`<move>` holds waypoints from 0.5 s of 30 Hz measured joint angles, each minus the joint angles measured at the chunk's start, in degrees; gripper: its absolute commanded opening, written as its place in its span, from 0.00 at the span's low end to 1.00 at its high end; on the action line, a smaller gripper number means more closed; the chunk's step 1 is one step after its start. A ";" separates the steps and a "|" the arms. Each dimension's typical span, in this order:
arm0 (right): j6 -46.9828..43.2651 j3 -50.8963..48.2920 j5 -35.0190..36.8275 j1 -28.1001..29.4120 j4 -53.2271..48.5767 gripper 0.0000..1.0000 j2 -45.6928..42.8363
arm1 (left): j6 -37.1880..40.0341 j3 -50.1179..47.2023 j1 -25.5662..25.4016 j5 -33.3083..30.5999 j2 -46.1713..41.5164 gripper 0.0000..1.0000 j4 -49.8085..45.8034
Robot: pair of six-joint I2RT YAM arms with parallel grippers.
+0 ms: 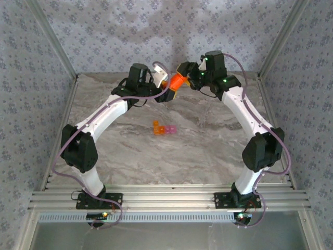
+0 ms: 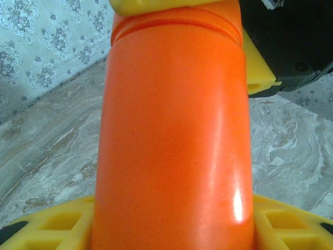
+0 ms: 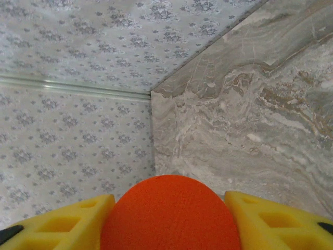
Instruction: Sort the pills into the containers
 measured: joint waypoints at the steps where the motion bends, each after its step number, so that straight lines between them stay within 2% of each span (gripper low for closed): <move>1: 0.02 0.00 -0.09 -0.09 0.09 0.45 0.00 | -0.02 0.02 0.00 -0.02 0.00 0.00 0.04; 4: 0.02 -0.02 -0.63 -0.20 0.35 0.36 0.00 | -0.04 0.04 0.00 -0.15 0.00 0.00 0.15; 8: -1.44 -0.02 -1.42 -0.31 0.79 0.31 0.00 | -0.20 0.09 0.00 -0.07 0.00 0.00 0.37; 13: -6.27 0.76 -2.67 -0.31 1.11 0.27 0.26 | -0.81 0.11 0.04 0.31 0.00 0.12 0.83; 15: -7.82 1.36 -3.10 -0.31 1.18 0.26 0.44 | -1.29 0.20 0.17 0.72 0.00 0.14 1.22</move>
